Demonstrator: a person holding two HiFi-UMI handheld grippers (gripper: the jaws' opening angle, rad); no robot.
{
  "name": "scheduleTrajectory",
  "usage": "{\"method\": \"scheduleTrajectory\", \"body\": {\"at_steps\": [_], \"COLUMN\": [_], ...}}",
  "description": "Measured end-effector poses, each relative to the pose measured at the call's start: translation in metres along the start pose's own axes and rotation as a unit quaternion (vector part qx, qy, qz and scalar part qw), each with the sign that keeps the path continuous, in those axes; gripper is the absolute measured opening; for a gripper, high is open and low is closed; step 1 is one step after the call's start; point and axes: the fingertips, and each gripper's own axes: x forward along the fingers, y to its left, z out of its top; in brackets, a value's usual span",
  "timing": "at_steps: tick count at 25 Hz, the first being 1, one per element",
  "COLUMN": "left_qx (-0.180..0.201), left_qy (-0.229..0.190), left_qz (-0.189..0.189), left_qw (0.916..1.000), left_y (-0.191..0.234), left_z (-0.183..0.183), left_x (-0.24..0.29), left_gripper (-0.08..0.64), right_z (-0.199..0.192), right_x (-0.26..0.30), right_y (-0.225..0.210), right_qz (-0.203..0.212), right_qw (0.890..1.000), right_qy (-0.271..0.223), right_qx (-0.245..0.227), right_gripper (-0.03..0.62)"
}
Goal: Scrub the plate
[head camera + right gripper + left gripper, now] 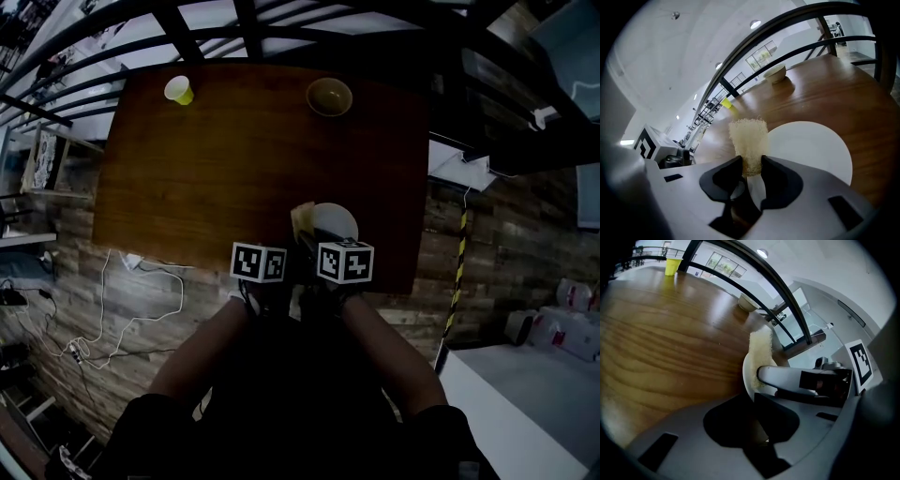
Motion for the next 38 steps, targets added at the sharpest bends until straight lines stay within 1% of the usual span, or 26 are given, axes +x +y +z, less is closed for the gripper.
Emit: {"method": "scheduleTrajectory", "body": {"at_steps": [3, 6, 10, 13, 17, 20, 24, 27, 31, 38], "left_qx": [0.003, 0.007, 0.014, 0.016, 0.016, 0.018, 0.020, 0.019, 0.013, -0.012], "left_qy": [0.000, 0.004, 0.011, 0.018, 0.024, 0.027, 0.029, 0.026, 0.018, -0.003], "left_qz": [-0.001, -0.001, 0.001, 0.000, -0.001, -0.001, -0.001, -0.002, -0.004, -0.012], "left_qw": [1.0000, 1.0000, 0.9998, 0.9997, 0.9996, 0.9995, 0.9994, 0.9995, 0.9997, 0.9999], "left_y": [0.000, -0.002, -0.003, -0.004, -0.004, -0.005, -0.008, -0.009, -0.008, -0.001], "left_z": [-0.001, -0.001, -0.001, -0.002, -0.004, -0.005, -0.005, -0.004, -0.004, -0.003], "left_x": [-0.001, 0.001, 0.003, 0.005, 0.007, 0.008, 0.008, 0.009, 0.005, -0.009], "left_gripper": [0.072, 0.072, 0.072, 0.072, 0.072, 0.072, 0.072, 0.072, 0.072, 0.072], "right_z": [-0.007, -0.008, -0.004, 0.000, -0.001, -0.002, 0.000, 0.001, 0.002, 0.001], "right_x": [0.003, -0.004, -0.021, -0.040, -0.062, -0.075, -0.084, -0.082, -0.068, -0.033], "right_y": [-0.002, -0.011, -0.031, -0.050, -0.074, -0.088, -0.092, -0.085, -0.062, -0.009], "right_qz": [0.000, -0.011, -0.031, -0.054, -0.073, -0.081, -0.084, -0.077, -0.048, 0.003], "right_qw": [1.000, 1.000, 0.999, 0.997, 0.994, 0.991, 0.990, 0.991, 0.994, 0.999], "right_qy": [0.007, 0.003, -0.016, -0.032, -0.052, -0.065, -0.074, -0.074, -0.063, -0.021], "right_qx": [0.001, 0.010, 0.029, 0.044, 0.067, 0.082, 0.088, 0.085, 0.069, 0.029], "right_gripper": [0.137, 0.137, 0.137, 0.137, 0.137, 0.137, 0.137, 0.137, 0.137, 0.137]}}
